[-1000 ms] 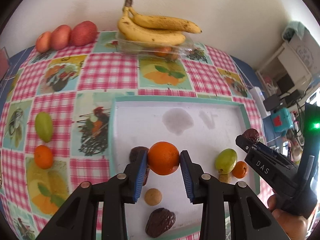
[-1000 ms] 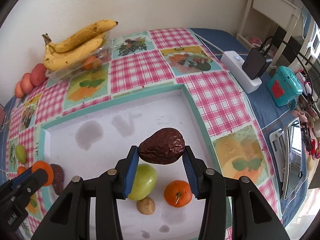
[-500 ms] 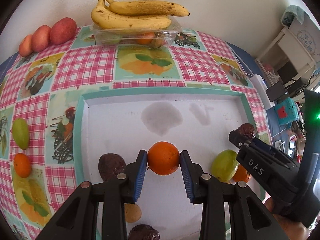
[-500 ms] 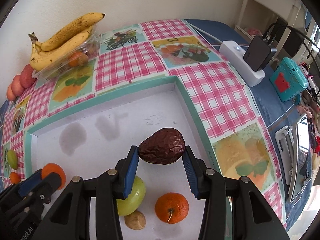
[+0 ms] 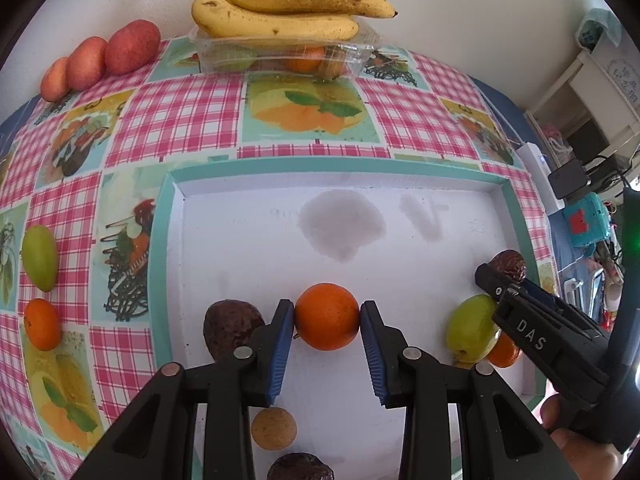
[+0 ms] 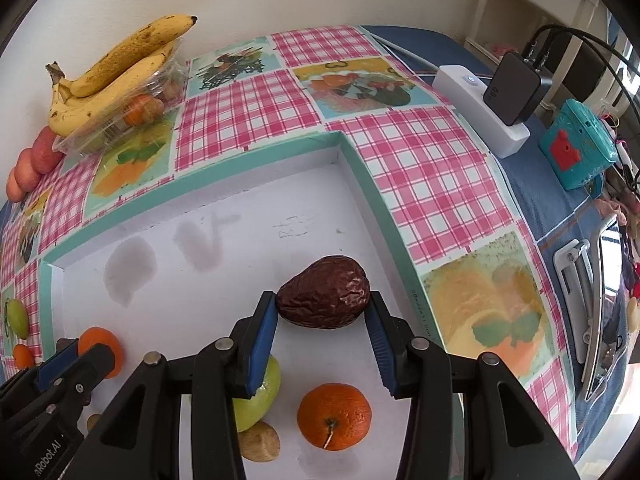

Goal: Organize fruits
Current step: 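Lower both fruits into the tray and open both grippers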

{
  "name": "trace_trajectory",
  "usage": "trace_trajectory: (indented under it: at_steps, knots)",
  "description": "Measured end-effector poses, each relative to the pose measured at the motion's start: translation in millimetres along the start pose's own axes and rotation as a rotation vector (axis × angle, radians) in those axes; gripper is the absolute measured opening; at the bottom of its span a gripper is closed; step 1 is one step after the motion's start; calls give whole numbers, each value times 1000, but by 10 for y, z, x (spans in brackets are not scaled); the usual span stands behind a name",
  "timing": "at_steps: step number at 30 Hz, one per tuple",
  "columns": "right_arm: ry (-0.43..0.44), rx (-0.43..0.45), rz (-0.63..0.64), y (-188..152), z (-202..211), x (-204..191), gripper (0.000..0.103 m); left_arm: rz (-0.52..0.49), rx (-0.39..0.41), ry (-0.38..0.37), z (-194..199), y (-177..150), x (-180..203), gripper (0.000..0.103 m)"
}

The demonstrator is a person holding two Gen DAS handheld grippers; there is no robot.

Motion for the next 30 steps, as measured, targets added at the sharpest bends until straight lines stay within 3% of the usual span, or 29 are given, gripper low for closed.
trace_trajectory:
  at_steps: [18,26,30]
  knots:
    - [-6,-15,-18,-11,-6,37,47,-36,18,37,147,58,-19,38]
    - [1,11,-29,44,130,45,56,-39,63,56,417,160,-64,61]
    - [-12,29,-15,81,204,30,75,-13,77,93,553,196,-167,73]
Point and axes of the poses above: each gripper's, at about its wrist camera, not at the fingertips, and z roughly against the way its jaws point, x to its right, y to its top, the point moved 5 cm from there along -z, roughly the way its jaws point, and after that the axes turned 5 degrees about z, right-handed, at the moved point
